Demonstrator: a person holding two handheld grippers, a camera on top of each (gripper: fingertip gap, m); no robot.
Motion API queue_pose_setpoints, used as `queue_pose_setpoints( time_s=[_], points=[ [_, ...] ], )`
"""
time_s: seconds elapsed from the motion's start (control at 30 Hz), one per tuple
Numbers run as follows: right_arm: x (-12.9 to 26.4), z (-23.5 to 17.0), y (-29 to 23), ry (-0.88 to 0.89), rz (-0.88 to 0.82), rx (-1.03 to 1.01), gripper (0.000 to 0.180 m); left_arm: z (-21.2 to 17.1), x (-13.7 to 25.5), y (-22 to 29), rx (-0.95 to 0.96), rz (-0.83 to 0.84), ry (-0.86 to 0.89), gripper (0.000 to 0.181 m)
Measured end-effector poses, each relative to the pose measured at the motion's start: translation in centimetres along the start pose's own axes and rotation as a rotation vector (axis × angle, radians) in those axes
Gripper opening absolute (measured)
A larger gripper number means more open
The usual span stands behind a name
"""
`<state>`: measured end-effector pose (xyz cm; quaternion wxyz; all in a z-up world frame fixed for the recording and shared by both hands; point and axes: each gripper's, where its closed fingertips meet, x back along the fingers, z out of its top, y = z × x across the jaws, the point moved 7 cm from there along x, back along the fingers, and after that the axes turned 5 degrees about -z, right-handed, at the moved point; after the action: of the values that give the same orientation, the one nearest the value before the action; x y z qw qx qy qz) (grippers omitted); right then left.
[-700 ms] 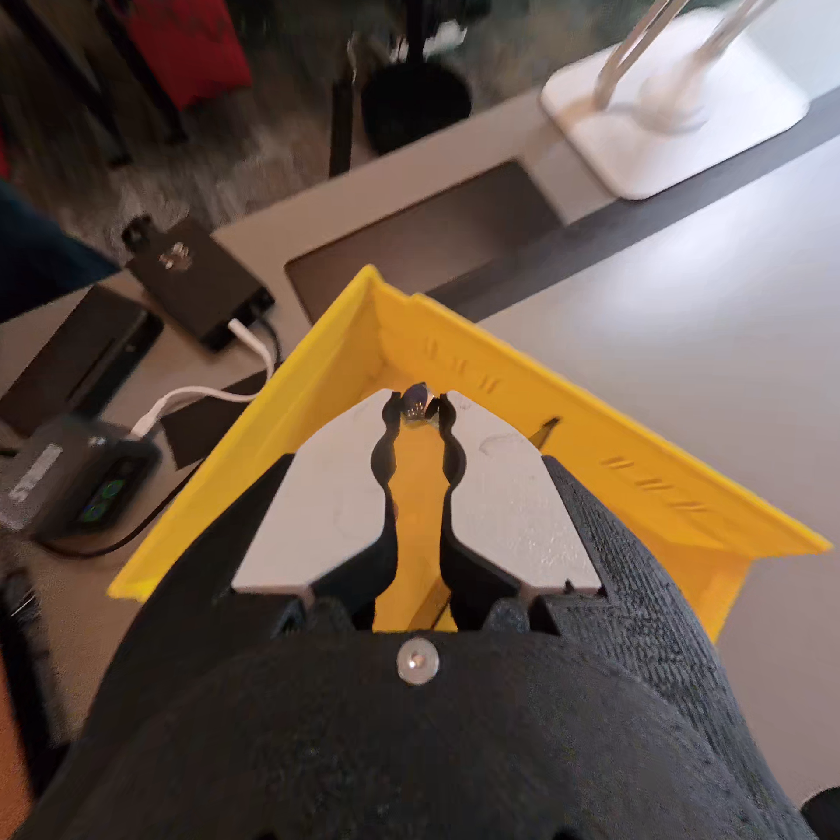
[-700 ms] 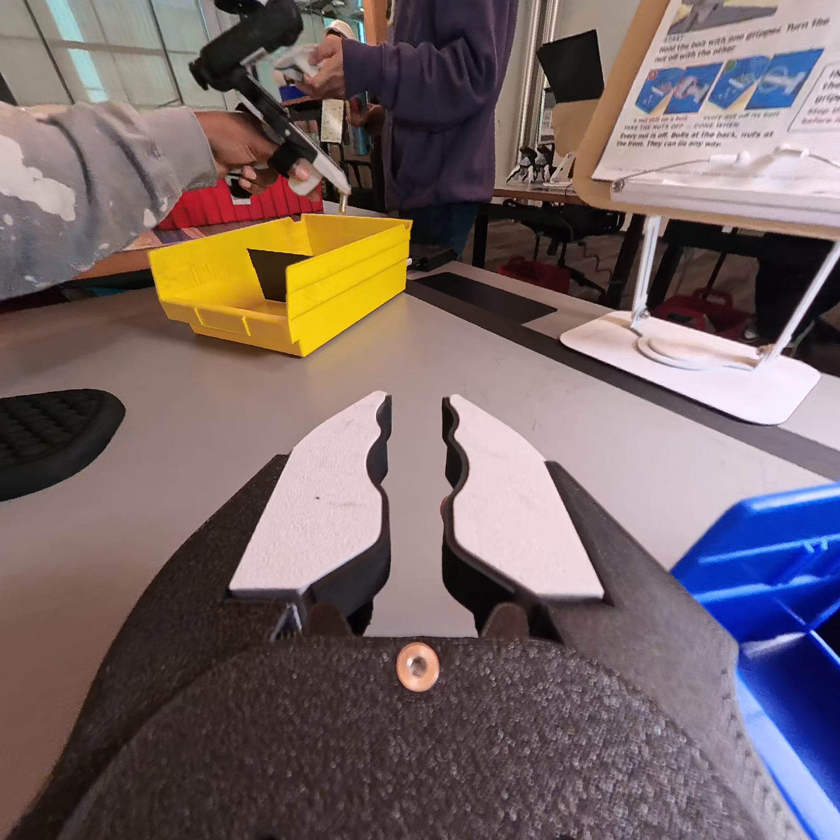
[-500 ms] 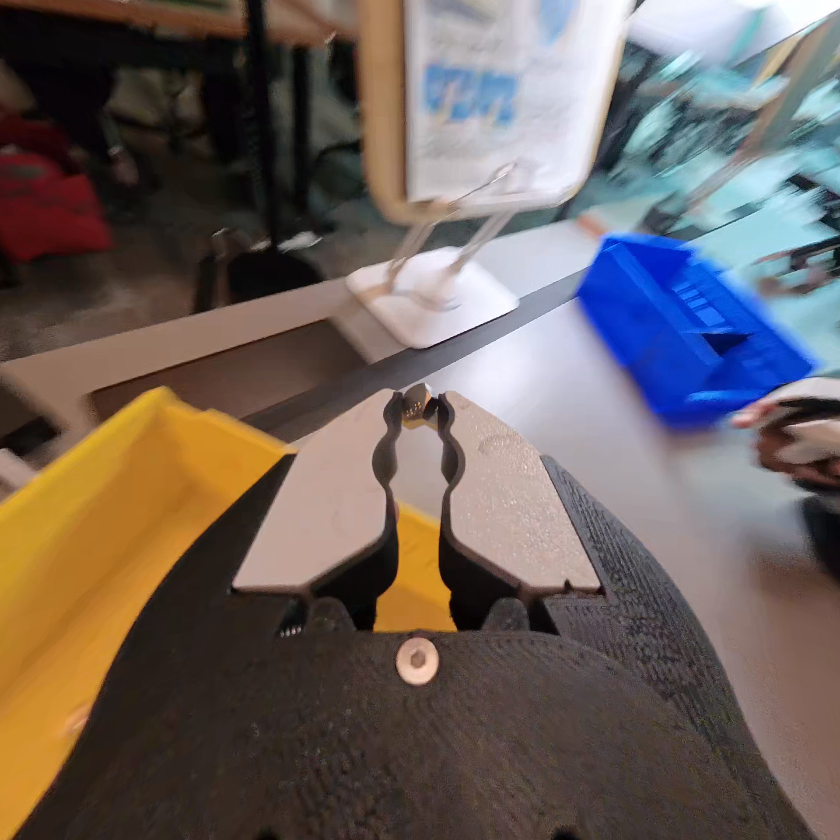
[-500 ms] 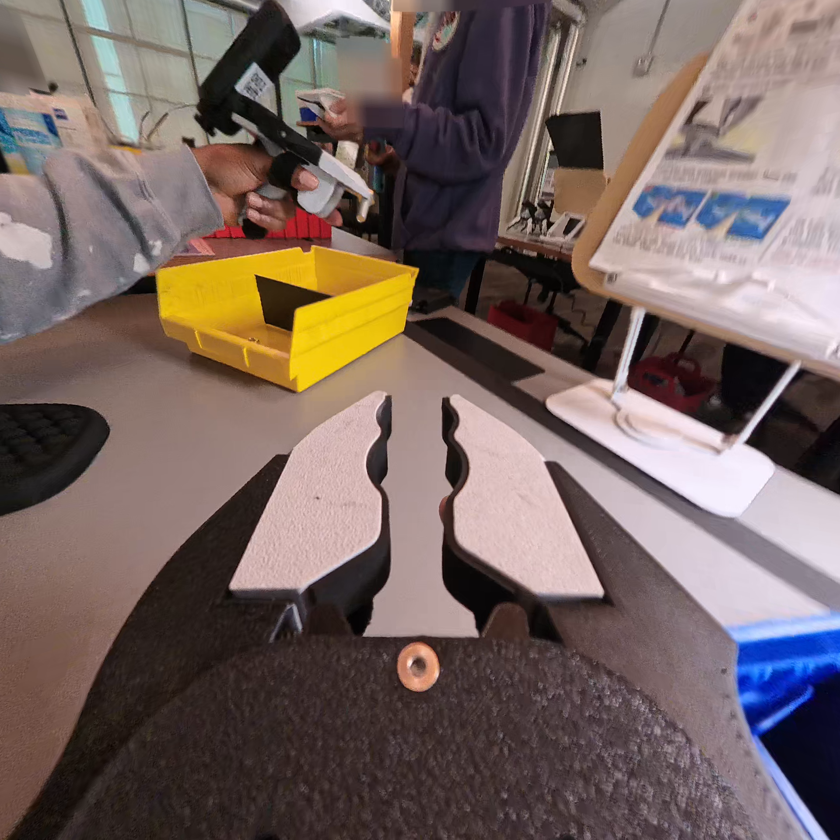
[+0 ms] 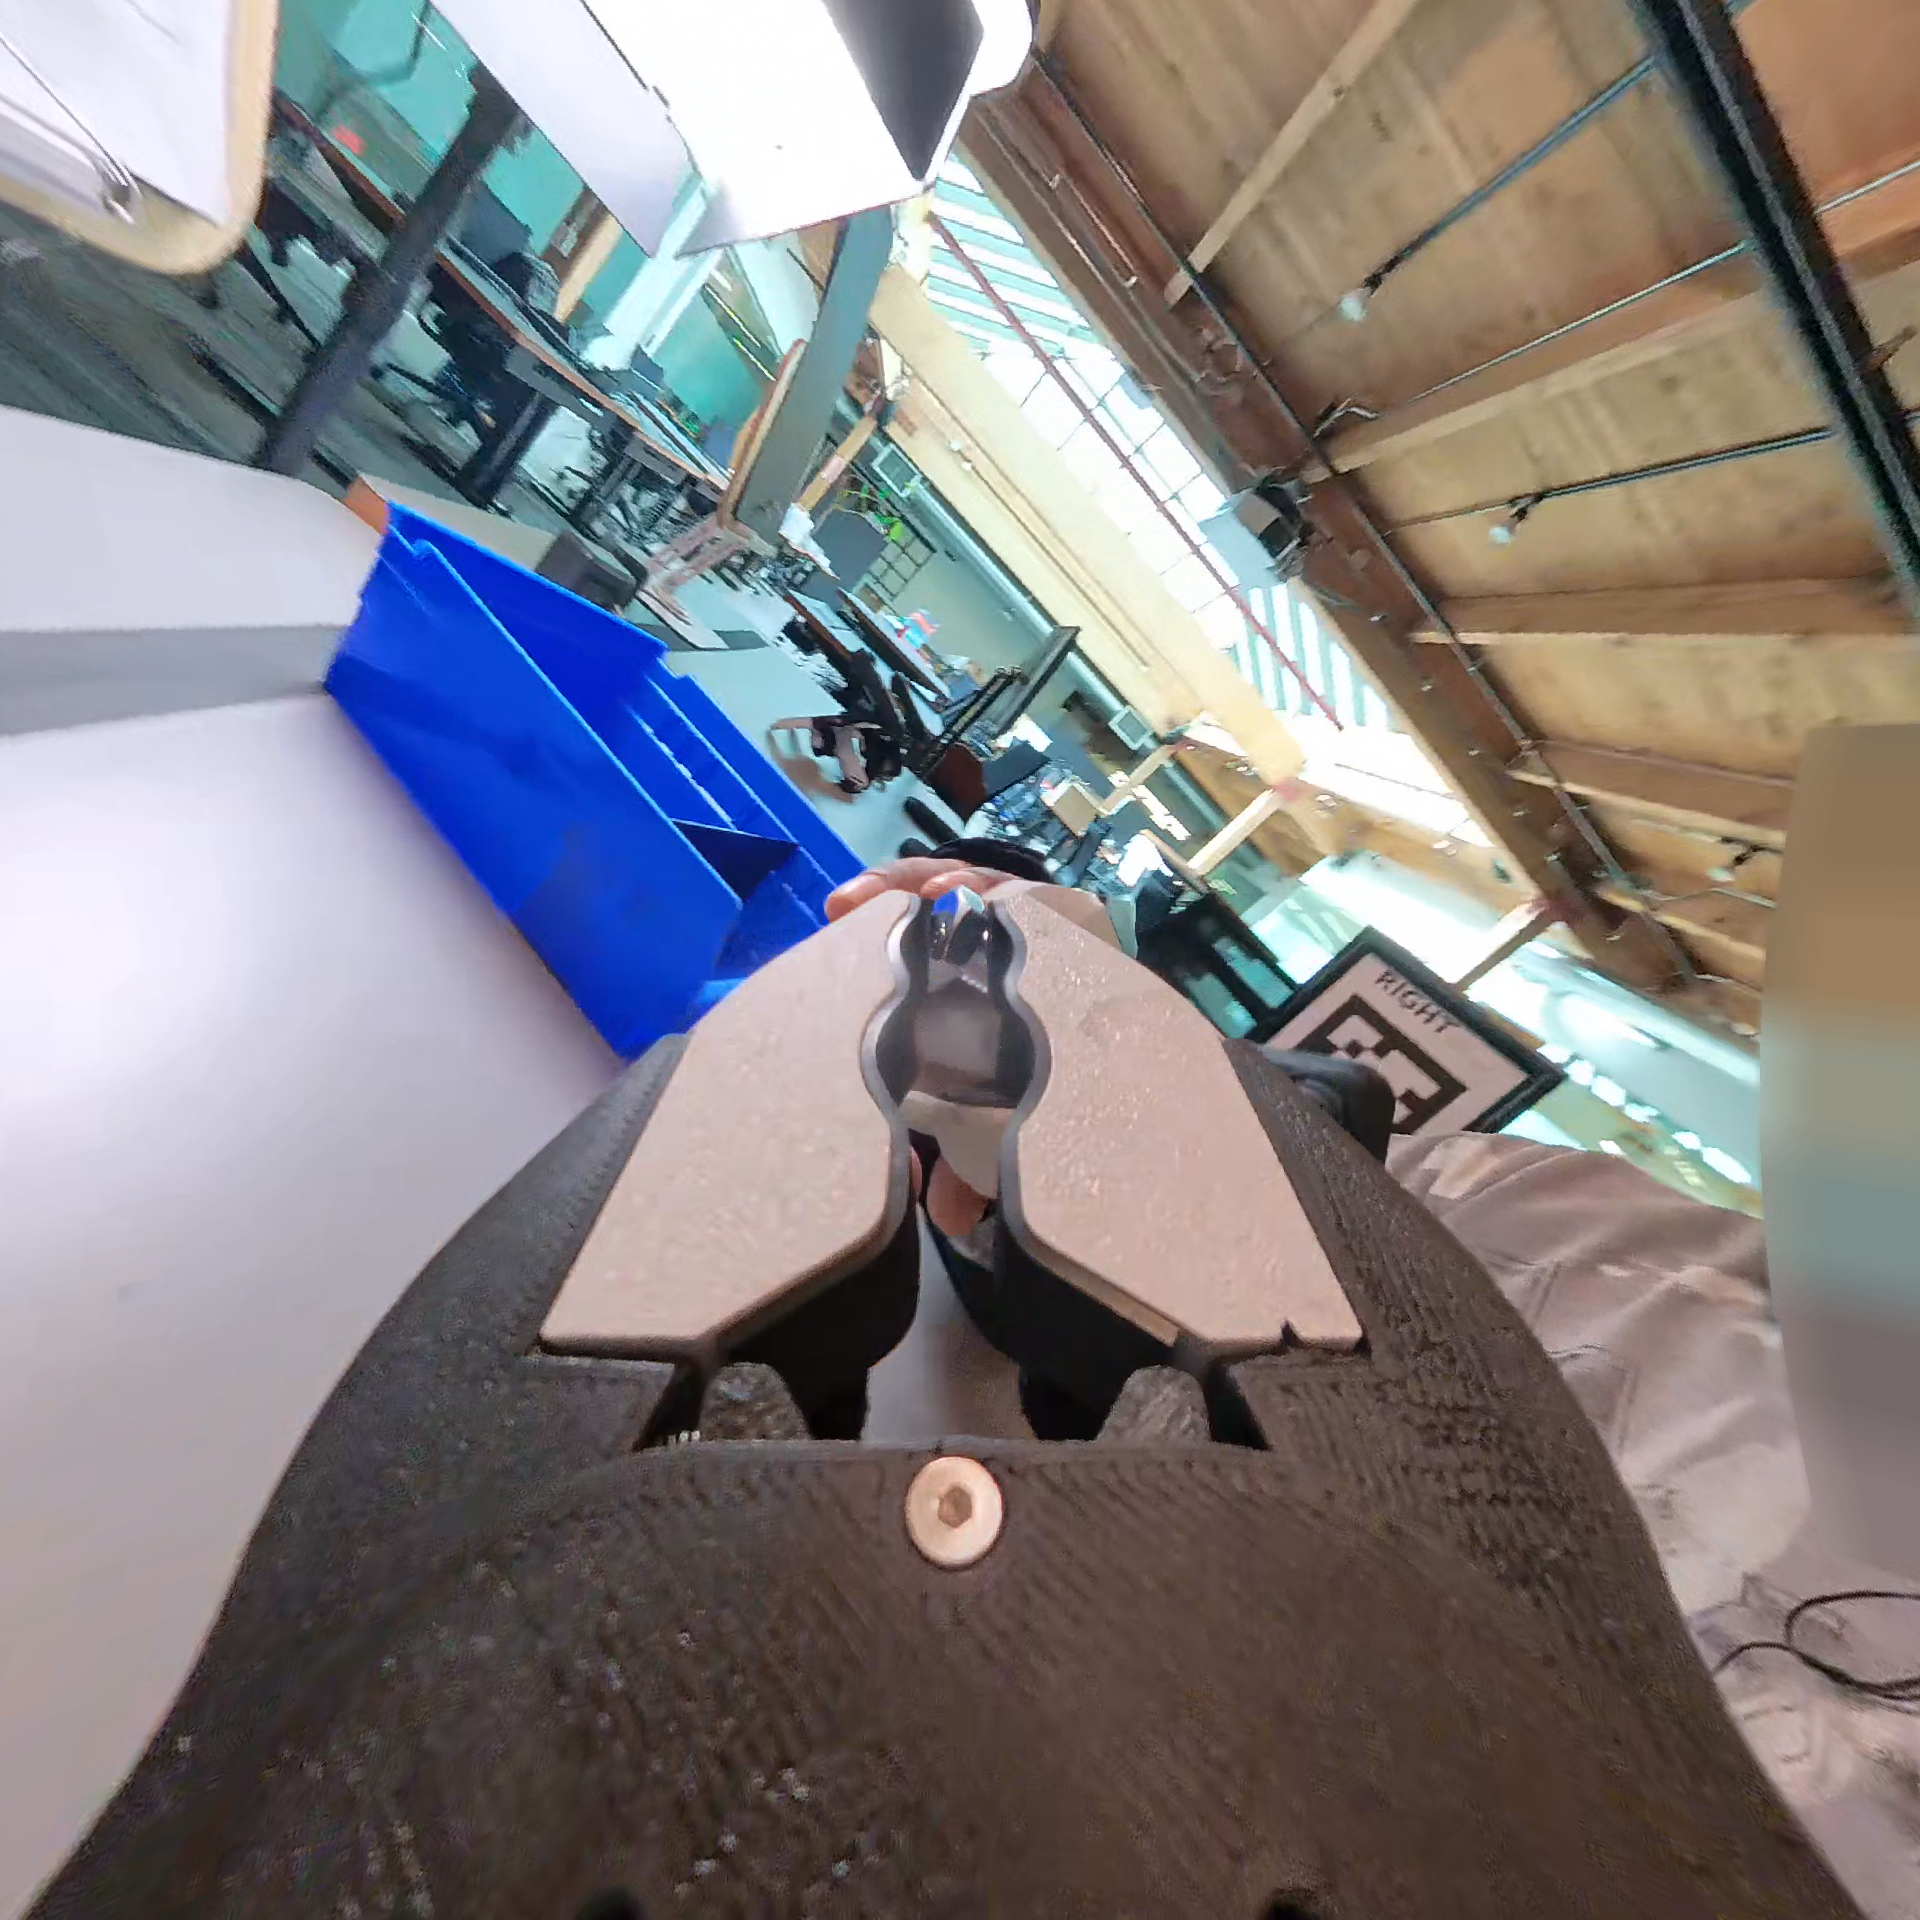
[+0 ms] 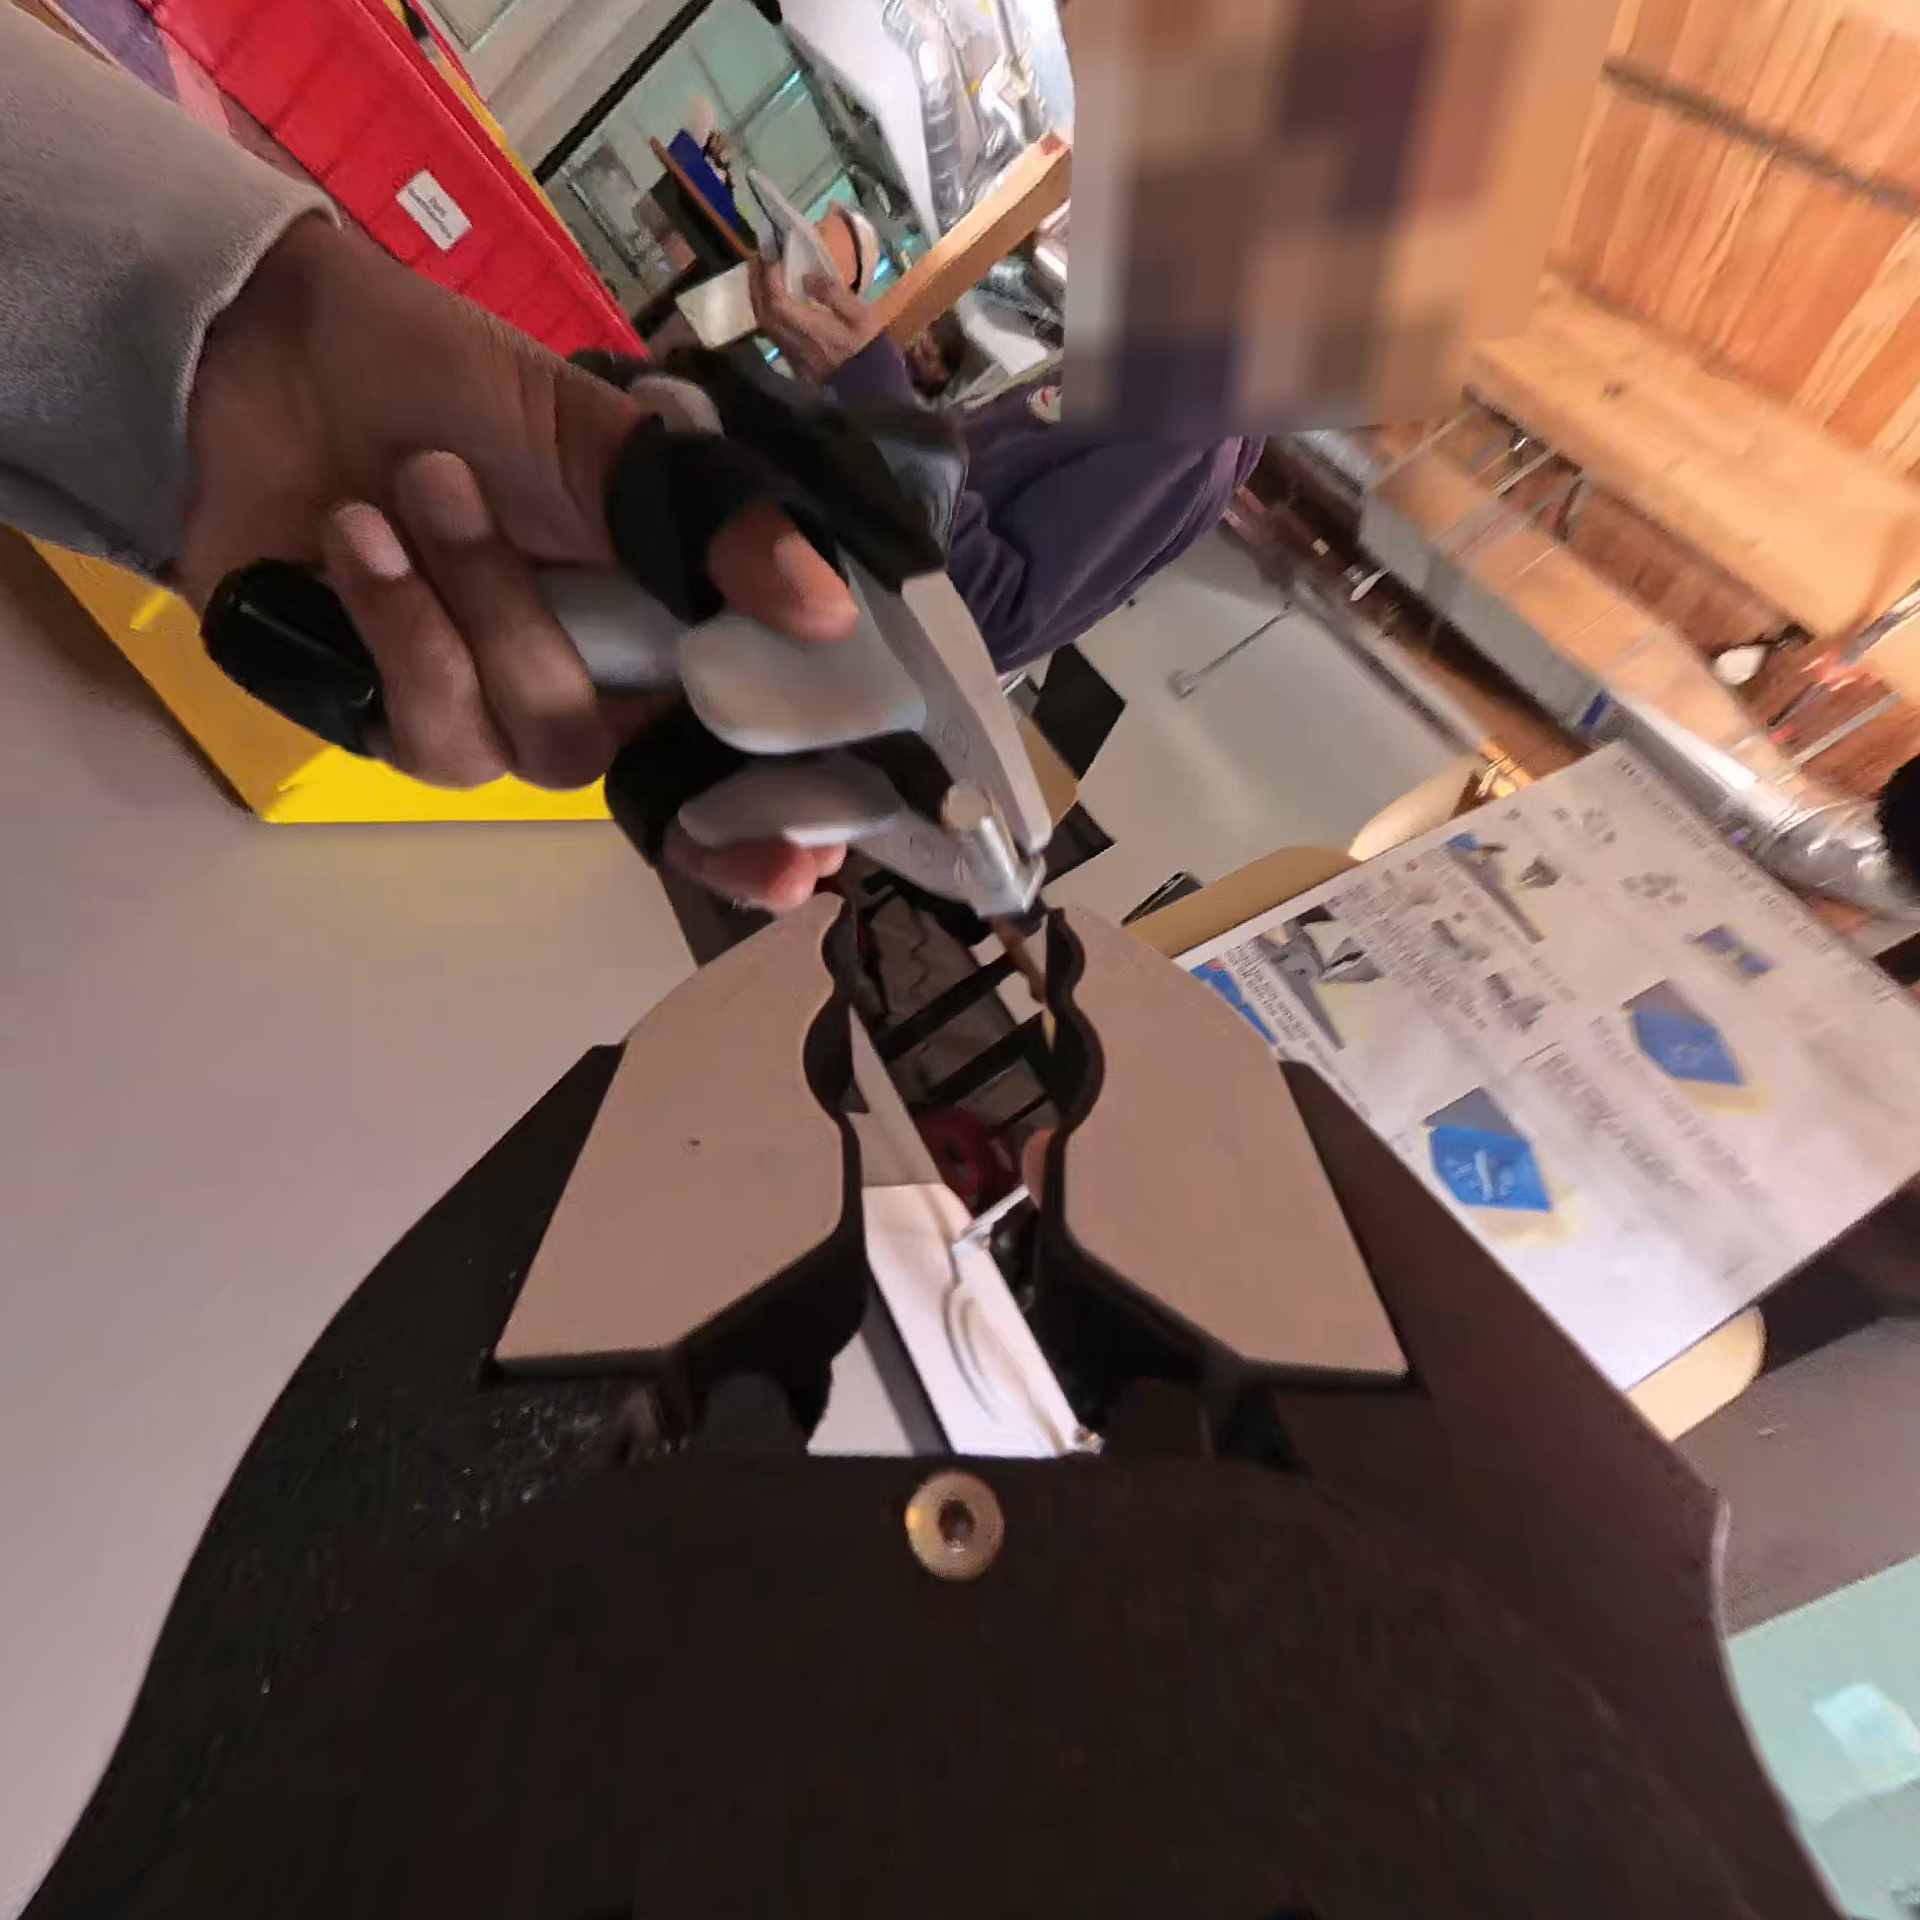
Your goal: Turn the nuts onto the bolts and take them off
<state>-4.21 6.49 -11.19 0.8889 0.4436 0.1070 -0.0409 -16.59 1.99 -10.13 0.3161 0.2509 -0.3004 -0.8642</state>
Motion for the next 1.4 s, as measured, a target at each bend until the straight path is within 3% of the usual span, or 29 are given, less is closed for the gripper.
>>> queue_pose_setpoints(
  time_s=[0.2,0.27,0.37,0.53,0.73,1.4],
  points=[
    [0.2,0.5,0.3,0.036,-0.059,0.025,0.009,-1.4,-1.5,-0.9,0.084,-0.037,0.003,0.011],
    [0.3,0.4,0.6,0.029,-0.031,-0.018,0.009,-1.5,-1.7,-1.1,0.090,-0.045,0.002,0.010],
    [0.5,0.4,1.6,-0.003,0.116,-0.243,0.009,-1.6,-1.5,-1.0,0.017,-0.033,-0.041,0.011],
    [1.2,0.3,4.4,-0.095,0.433,-0.721,0.010,-1.3,-1.0,1.1,-0.266,0.028,-0.160,0.017],
    [2.1,0.6,5.4,-0.132,0.662,-1.015,0.009,-3.3,-2.7,3.2,-0.494,0.036,-0.358,0.023],
    [3.0,1.2,3.5,-0.152,0.931,-1.096,0.009,-6.3,-3.8,3.9,-0.431,-0.152,-0.513,0.021]
  ],
)
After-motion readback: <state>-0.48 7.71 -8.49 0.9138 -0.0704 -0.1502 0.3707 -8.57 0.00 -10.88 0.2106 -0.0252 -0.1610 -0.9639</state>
